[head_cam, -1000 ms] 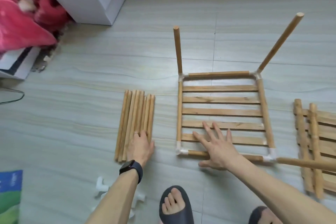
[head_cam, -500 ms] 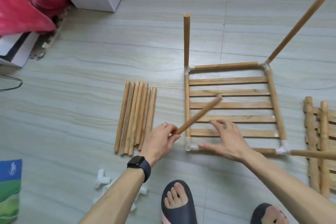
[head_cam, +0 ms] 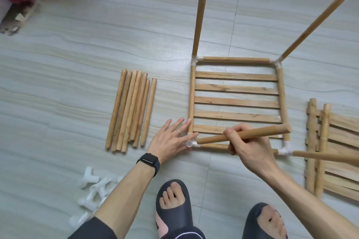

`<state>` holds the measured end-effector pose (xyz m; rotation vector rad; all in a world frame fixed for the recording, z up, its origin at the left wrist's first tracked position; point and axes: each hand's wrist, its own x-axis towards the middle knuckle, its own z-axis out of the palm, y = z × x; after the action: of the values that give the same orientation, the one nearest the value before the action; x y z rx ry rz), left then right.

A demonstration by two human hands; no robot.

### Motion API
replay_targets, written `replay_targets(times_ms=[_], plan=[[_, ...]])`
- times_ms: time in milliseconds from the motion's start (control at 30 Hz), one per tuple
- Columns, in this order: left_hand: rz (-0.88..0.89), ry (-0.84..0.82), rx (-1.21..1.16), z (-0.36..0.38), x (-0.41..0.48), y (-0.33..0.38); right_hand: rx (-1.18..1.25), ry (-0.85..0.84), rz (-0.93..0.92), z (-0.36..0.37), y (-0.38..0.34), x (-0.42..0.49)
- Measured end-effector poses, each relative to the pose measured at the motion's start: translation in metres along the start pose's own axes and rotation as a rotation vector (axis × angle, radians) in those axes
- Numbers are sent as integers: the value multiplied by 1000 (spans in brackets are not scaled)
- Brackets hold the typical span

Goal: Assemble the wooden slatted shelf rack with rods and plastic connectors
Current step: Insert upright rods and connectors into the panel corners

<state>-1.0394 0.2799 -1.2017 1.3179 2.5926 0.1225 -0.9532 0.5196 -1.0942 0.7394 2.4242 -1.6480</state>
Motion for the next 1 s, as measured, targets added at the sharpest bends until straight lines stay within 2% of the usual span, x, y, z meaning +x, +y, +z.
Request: replay_targets(times_ms=[33, 167, 300, 433, 600, 733, 833, 1000], plan=[[15, 18, 29, 1, 1, -1, -10, 0, -11, 1, 1, -3], [73, -142, 76, 5, 5, -3, -15, 4, -5, 0, 8, -13], [111, -52, 127, -4, 10, 8, -8, -5, 24, -2, 14, -20], [114, 65, 78, 1, 10, 14, 33, -11, 27, 2, 15, -26], [140, 115, 43, -1, 19, 21, 42, 13, -7, 1, 15, -28], [144, 159, -23, -2, 32, 34, -76, 21, -163, -2, 19, -35], [136, 157, -77, 0, 42, 43, -321, 48, -307, 0, 21, -41], [120, 235, -164, 6, 48, 53, -497, 21, -301, -1, 17, -35]])
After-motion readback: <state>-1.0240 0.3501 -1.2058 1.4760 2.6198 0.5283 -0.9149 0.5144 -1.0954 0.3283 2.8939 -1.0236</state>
